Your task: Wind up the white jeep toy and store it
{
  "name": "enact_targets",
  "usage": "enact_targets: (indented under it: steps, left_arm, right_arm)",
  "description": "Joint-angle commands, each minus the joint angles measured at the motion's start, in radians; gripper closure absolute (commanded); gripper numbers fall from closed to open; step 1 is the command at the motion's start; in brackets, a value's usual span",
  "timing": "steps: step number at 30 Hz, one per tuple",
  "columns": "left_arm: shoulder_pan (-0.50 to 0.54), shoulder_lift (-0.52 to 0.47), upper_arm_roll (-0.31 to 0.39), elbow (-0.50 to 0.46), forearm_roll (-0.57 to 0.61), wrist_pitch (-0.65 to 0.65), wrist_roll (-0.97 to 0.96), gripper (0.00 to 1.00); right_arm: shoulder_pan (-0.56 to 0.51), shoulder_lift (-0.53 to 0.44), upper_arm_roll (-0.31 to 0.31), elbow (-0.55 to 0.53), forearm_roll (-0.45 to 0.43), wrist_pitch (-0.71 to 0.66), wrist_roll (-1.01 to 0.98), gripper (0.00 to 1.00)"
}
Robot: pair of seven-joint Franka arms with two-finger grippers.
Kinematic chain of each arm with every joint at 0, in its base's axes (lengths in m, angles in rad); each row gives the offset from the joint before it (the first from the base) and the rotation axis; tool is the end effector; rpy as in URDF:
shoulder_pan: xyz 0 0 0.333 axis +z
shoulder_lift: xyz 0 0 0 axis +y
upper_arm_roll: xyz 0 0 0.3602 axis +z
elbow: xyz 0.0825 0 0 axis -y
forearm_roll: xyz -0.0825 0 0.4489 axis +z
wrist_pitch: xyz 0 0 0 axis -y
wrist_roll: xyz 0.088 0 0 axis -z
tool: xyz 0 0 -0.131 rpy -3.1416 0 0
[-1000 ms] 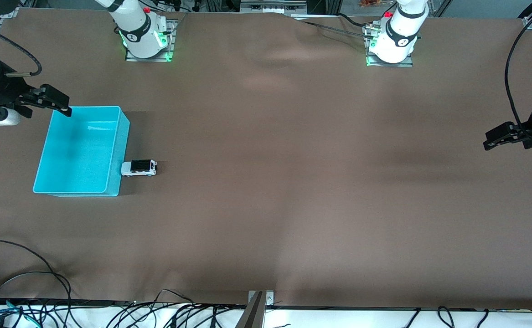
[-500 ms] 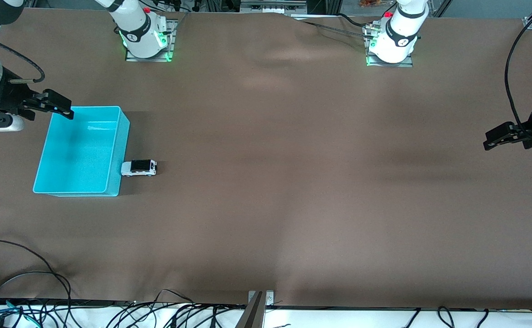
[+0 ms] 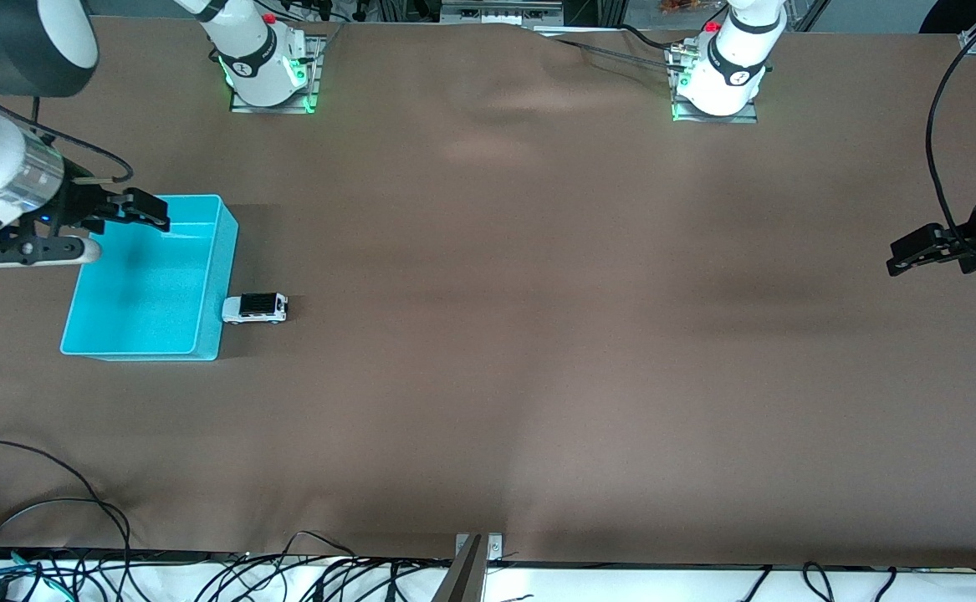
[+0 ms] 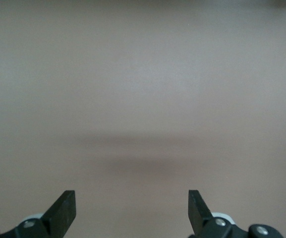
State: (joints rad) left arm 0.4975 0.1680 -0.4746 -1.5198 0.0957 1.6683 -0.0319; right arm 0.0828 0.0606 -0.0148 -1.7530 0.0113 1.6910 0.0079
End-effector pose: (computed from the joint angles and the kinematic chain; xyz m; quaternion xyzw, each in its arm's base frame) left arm 0.6769 0.0502 0.5825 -0.9996 -0.0256 0.0004 0.0094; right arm 0.6295 0.0444 0.5189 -0.9977 -0.0290 0.0614 0.0028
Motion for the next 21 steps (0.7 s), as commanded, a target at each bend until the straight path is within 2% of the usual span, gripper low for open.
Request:
enact_targets:
  steps: [1, 6, 16, 21]
  left_arm:
    - [0.006, -0.024, -0.002, -0.020, -0.025, -0.007, 0.021, 0.00]
    - [0.007, -0.024, -0.002, -0.020, -0.025, -0.007, 0.021, 0.00]
    - [0.006, -0.024, -0.002, -0.020, -0.025, -0.009, 0.020, 0.00]
    - [0.006, -0.024, -0.002, -0.020, -0.025, -0.009, 0.020, 0.00]
  right_arm:
    - [0.002, -0.025, 0.018, -0.081, 0.009, 0.079, 0.055, 0.00]
    - [0.011, -0.025, 0.024, -0.158, 0.010, 0.176, 0.135, 0.00]
    - [0.020, -0.022, 0.047, -0.270, 0.012, 0.281, 0.259, 0.00]
    - [0.028, -0.013, 0.062, -0.328, 0.012, 0.370, 0.394, 0.00]
